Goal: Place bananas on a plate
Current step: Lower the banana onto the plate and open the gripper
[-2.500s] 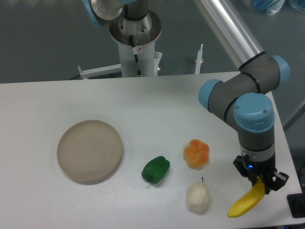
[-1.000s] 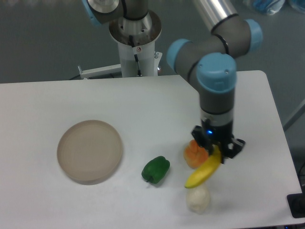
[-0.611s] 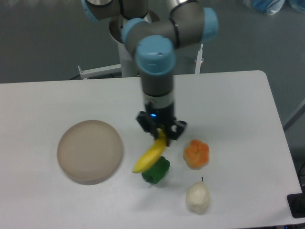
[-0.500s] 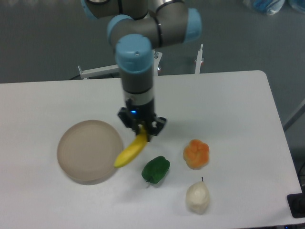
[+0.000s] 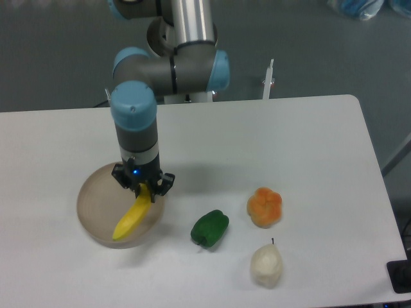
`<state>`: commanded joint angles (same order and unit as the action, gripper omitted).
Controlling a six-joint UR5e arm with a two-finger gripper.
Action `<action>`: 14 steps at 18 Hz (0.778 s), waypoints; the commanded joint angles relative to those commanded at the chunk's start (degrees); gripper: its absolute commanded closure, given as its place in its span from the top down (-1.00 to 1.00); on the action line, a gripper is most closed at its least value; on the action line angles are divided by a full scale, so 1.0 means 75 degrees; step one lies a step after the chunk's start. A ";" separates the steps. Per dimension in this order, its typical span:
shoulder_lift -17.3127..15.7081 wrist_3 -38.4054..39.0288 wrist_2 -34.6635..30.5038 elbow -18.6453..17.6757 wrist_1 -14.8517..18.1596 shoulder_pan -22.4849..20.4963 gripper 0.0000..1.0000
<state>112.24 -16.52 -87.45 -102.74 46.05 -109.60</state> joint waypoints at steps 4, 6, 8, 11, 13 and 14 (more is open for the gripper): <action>-0.0070 -0.0093 0.0012 -0.0234 -0.0023 0.0129 -0.63; -0.0105 -0.0211 0.0000 -0.0340 -0.0023 0.0199 -0.63; -0.0105 -0.0328 0.0000 -0.0387 -0.0023 0.0269 -0.63; -0.0059 -0.0480 -0.0128 -0.0539 -0.0128 0.0351 -0.63; -0.0012 -0.0504 -0.0199 -0.0598 -0.0304 0.0375 -0.63; 0.0046 -0.0504 -0.0211 -0.0586 -0.0305 0.0375 -0.63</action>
<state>112.58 -20.30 -89.03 -107.14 43.77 -106.79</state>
